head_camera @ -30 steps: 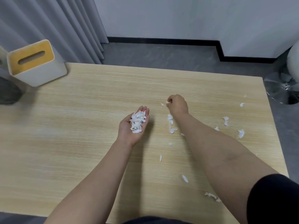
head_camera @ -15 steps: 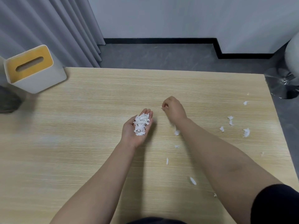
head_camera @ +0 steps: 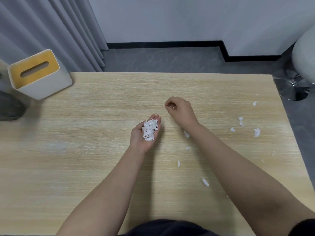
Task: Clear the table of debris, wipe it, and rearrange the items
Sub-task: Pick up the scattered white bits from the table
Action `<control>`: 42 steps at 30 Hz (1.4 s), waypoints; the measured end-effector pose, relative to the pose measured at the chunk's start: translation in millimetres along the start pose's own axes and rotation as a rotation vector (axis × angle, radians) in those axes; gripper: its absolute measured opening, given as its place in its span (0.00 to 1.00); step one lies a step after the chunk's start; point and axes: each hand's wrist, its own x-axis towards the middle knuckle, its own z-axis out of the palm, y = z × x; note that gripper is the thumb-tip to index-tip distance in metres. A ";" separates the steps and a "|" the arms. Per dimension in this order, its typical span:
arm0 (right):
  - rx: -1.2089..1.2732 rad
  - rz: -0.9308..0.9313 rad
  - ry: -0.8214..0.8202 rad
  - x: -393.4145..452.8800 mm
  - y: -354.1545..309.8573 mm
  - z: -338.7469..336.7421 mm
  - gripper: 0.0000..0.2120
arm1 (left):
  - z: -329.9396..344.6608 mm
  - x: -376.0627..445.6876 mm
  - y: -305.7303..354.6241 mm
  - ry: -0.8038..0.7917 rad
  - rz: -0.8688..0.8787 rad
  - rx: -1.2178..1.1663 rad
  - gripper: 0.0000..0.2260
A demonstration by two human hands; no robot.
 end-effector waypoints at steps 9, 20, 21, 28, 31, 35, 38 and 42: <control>-0.084 -0.246 -0.298 -57.3 -65.5 -13.8 0.05 | 15.2 -23.3 -28.6 0.013 0.020 0.044 0.21; -0.201 -0.283 -0.346 -75.9 -61.2 -30.4 0.09 | 12.3 -39.7 -37.4 -0.057 0.004 0.074 0.10; -0.194 -0.276 -0.331 -75.8 -59.4 -33.0 0.09 | 12.9 -40.4 -37.8 -0.069 0.007 0.072 0.13; -0.059 0.017 0.027 -69.2 -17.0 -61.5 0.06 | 1.8 -32.2 -34.5 -0.082 -0.018 0.135 0.16; -0.096 0.130 0.099 -66.4 10.4 -64.4 0.06 | -2.2 -29.2 -35.2 -0.099 -0.031 0.145 0.16; -0.135 0.224 0.070 -63.8 37.0 -58.1 0.07 | -3.7 -27.4 -38.6 -0.103 -0.057 0.110 0.16; -0.171 0.270 0.028 -59.8 50.2 -48.1 0.08 | -3.2 -24.8 -40.2 -0.088 -0.057 0.101 0.17; -0.230 0.294 -0.092 -50.6 66.4 -33.7 0.14 | -2.8 -20.6 -41.1 -0.064 -0.056 0.103 0.17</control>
